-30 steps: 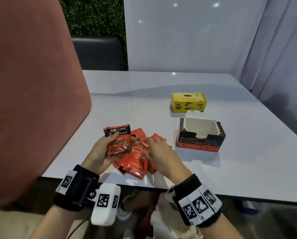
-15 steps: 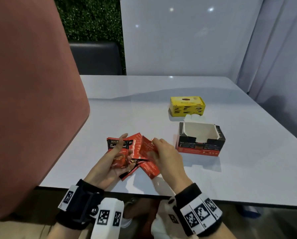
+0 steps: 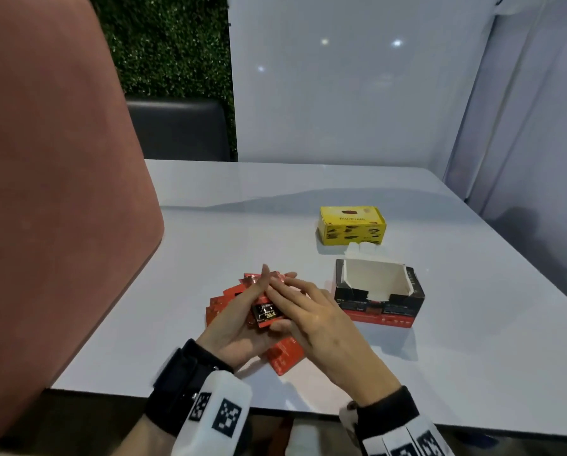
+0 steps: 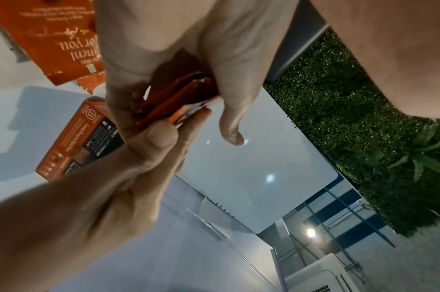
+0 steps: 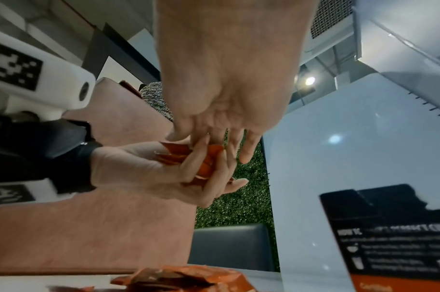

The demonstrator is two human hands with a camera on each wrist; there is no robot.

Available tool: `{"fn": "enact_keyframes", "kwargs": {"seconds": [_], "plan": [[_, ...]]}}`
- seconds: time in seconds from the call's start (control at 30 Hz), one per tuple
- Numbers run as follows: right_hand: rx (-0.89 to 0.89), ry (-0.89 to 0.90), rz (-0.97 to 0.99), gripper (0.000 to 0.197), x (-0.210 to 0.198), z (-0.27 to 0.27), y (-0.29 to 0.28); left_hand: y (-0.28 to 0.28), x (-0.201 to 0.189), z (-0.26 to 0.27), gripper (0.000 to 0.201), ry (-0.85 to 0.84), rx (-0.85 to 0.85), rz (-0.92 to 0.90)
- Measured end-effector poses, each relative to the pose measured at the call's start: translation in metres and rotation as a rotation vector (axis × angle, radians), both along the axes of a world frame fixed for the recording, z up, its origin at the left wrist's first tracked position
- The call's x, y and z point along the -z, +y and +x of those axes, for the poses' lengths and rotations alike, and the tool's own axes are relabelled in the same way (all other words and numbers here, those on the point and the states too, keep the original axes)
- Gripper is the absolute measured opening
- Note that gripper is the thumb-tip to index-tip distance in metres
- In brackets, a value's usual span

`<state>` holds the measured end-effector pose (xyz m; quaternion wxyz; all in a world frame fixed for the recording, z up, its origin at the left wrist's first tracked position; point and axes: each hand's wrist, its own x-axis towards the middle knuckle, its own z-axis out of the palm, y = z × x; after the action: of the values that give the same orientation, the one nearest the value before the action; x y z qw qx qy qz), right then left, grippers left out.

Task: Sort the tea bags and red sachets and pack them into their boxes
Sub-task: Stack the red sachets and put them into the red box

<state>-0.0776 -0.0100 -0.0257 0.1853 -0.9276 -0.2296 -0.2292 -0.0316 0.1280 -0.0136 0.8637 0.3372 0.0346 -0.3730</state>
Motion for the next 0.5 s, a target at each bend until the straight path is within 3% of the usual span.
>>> {"fn": "enact_keyframes", "kwargs": {"seconds": [0.17, 0.3, 0.5], "plan": [[0.082, -0.007, 0.072, 0.050, -0.004, -0.002, -0.007, -0.011, 0.005, -0.005, 0.036, -0.023, -0.025, 0.071], [0.149, 0.037, 0.051, 0.049, -0.010, -0.003, -0.010, -0.016, 0.005, -0.007, 0.036, -0.121, -0.015, 0.103], [0.024, 0.197, 0.128, 0.069, -0.019, -0.003, -0.010, -0.006, 0.004, -0.005, 0.032, -0.173, -0.011, 0.214]]}}
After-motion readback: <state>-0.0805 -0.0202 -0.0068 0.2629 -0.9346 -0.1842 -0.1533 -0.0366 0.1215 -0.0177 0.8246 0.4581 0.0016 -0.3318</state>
